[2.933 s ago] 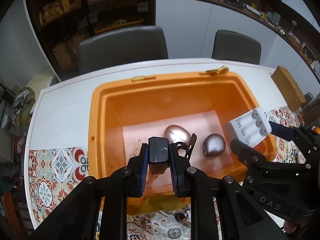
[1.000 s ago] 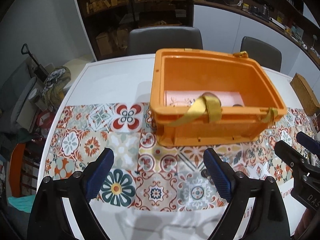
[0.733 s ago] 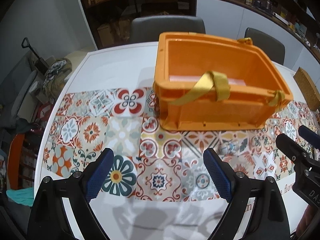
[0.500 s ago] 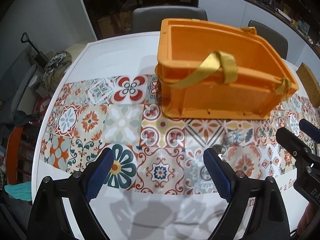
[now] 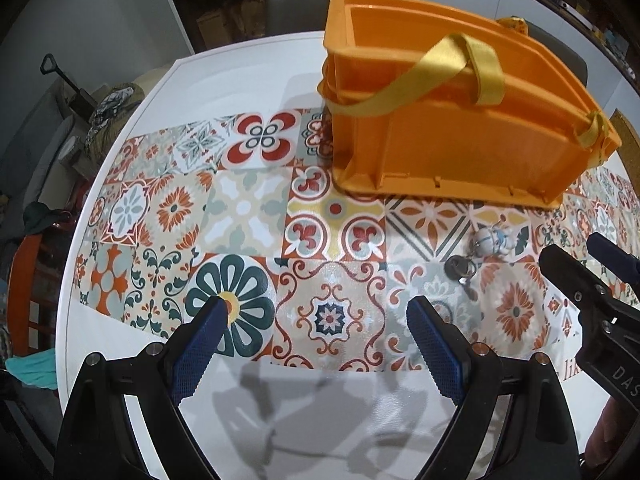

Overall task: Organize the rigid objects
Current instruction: 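Lower the right gripper onto the white astronaut figure and grasp it, then lift the astronaut figure with the right gripper and carry it over the crate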

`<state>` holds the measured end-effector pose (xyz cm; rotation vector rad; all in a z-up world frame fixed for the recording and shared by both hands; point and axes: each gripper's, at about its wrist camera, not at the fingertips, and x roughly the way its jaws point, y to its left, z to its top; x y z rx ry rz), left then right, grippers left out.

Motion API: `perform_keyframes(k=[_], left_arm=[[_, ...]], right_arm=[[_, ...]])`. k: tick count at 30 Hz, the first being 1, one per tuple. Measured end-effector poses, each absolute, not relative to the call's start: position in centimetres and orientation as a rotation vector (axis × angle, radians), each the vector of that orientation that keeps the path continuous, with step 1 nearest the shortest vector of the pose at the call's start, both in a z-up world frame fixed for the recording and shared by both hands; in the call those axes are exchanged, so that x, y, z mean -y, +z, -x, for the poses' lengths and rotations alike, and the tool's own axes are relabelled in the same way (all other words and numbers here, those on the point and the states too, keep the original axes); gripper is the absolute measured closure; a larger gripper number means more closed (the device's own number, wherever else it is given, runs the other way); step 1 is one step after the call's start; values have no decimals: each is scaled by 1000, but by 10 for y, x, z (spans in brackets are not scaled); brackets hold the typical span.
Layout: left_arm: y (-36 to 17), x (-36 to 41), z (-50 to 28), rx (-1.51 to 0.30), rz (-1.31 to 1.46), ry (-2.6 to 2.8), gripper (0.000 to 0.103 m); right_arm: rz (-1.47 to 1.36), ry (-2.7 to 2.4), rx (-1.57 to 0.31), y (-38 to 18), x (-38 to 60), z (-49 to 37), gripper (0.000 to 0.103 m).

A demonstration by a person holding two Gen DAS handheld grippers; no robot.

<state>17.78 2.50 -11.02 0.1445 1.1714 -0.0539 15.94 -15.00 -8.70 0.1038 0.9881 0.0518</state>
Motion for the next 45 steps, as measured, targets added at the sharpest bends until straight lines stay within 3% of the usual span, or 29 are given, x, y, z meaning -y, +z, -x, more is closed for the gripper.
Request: perform_keyframes(k=[36, 39, 42, 45], left_arm=[[-176, -12, -216, -1292, -170, -11, 11], [-178, -13, -217, -1297, -168, -8, 11], [-178, -13, -216, -1296, -175, 0, 11], [-179, -15, -216, -1300, -174, -1, 11]], right_arm=[[-85, 40, -1114, -168, 150, -213, 29], [-85, 54, -1112, -168, 150, -214, 34], [-63, 46, -1104, -170, 147, -216, 48], [-63, 46, -1102, -171, 145, -218, 51]])
